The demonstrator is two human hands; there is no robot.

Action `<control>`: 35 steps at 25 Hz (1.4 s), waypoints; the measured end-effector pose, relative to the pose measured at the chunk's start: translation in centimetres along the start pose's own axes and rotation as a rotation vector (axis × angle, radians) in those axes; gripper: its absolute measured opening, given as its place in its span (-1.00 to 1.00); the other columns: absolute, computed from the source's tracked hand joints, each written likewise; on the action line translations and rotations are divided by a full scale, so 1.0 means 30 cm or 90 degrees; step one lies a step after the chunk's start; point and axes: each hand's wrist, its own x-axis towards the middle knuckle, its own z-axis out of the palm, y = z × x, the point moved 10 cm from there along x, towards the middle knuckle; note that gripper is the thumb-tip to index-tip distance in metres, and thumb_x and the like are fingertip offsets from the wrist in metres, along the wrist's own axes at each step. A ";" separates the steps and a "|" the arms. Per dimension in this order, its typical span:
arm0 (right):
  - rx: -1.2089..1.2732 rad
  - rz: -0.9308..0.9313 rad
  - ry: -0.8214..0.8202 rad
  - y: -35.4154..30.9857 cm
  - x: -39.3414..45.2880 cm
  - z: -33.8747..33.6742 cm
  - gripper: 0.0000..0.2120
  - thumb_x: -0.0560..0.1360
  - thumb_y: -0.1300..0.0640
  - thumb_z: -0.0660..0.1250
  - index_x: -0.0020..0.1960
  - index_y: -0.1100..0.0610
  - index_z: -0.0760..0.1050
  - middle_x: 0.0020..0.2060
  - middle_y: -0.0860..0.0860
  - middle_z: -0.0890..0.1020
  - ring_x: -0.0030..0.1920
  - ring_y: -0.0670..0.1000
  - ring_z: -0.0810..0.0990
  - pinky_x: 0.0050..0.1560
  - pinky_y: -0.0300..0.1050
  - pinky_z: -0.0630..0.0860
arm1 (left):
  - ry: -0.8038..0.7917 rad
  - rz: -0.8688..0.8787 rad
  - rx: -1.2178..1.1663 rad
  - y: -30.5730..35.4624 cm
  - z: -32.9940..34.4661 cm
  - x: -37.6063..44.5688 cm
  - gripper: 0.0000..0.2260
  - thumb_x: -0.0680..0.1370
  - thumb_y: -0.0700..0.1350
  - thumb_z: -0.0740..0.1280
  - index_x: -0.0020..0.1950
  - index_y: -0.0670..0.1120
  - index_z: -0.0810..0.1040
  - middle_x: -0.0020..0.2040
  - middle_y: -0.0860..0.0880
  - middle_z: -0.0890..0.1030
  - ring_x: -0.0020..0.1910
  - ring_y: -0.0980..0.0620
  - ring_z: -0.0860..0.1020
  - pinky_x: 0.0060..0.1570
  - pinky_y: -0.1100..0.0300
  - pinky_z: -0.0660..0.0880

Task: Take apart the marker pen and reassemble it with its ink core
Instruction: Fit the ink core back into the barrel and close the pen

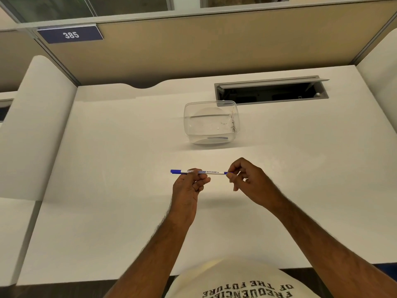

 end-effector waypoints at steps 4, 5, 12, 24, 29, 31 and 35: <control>0.014 0.013 -0.011 -0.011 -0.004 0.008 -0.86 0.67 0.02 0.31 -0.05 0.00 0.55 -0.22 0.02 0.69 -0.25 0.08 0.69 -0.36 -0.38 0.42 | 0.001 -0.001 0.002 0.000 0.002 -0.001 -0.87 0.67 -0.21 0.27 0.03 -0.19 0.61 -0.23 -0.09 0.72 -0.25 0.00 0.71 -0.14 0.18 0.48; 0.013 0.014 -0.011 -0.012 -0.005 0.009 -0.90 0.65 0.03 0.34 -0.03 -0.01 0.55 -0.20 0.01 0.69 -0.24 0.06 0.69 -0.36 -0.39 0.43 | 0.005 -0.002 0.002 0.000 -0.001 0.000 -0.87 0.67 -0.21 0.28 0.03 -0.19 0.61 -0.22 -0.09 0.72 -0.25 0.00 0.71 -0.14 0.18 0.49; -0.008 -0.005 -0.018 -0.011 -0.014 0.023 -0.79 0.68 -0.02 0.27 -0.08 0.04 0.54 -0.30 0.04 0.66 -0.32 -0.04 0.65 -0.34 -0.36 0.42 | 0.003 -0.002 0.012 0.000 0.003 -0.002 -0.85 0.68 -0.21 0.27 0.03 -0.19 0.62 -0.23 -0.09 0.72 -0.24 -0.01 0.71 -0.15 0.21 0.53; -0.012 -0.008 -0.038 -0.003 -0.019 0.044 -0.84 0.69 0.00 0.25 -0.06 -0.05 0.47 -0.28 -0.01 0.65 -0.29 0.03 0.68 -0.35 -0.20 0.47 | -0.014 0.011 0.046 0.018 0.005 -0.008 -0.87 0.68 -0.19 0.26 0.02 -0.15 0.59 -0.20 -0.07 0.71 -0.20 -0.07 0.72 -0.11 0.12 0.47; -0.011 -0.009 -0.024 0.014 -0.023 0.025 -0.91 0.68 0.04 0.28 -0.01 -0.07 0.51 -0.21 -0.04 0.67 -0.27 0.03 0.69 -0.35 -0.25 0.45 | -0.033 -0.002 0.122 0.041 0.031 -0.017 -0.87 0.68 -0.12 0.30 0.02 -0.11 0.62 -0.19 -0.07 0.73 -0.19 -0.09 0.74 -0.12 0.11 0.47; -0.030 -0.021 -0.023 0.008 -0.024 0.013 -0.92 0.69 0.04 0.27 0.03 -0.07 0.51 -0.19 -0.05 0.66 -0.27 0.01 0.68 -0.34 -0.33 0.43 | -0.045 0.007 0.125 0.052 0.047 -0.020 -0.85 0.67 -0.08 0.31 0.02 -0.11 0.62 -0.18 -0.07 0.74 -0.18 -0.07 0.74 -0.12 0.13 0.48; -0.141 -0.088 -0.010 -0.037 -0.035 -0.009 -0.87 0.72 0.01 0.18 0.01 -0.07 0.44 -0.23 -0.06 0.60 -0.28 -0.02 0.63 -0.27 -0.28 0.45 | -0.087 0.018 0.105 0.063 0.077 -0.022 -0.85 0.66 -0.07 0.32 0.03 -0.13 0.60 -0.15 -0.12 0.74 -0.11 -0.10 0.74 -0.18 0.15 0.55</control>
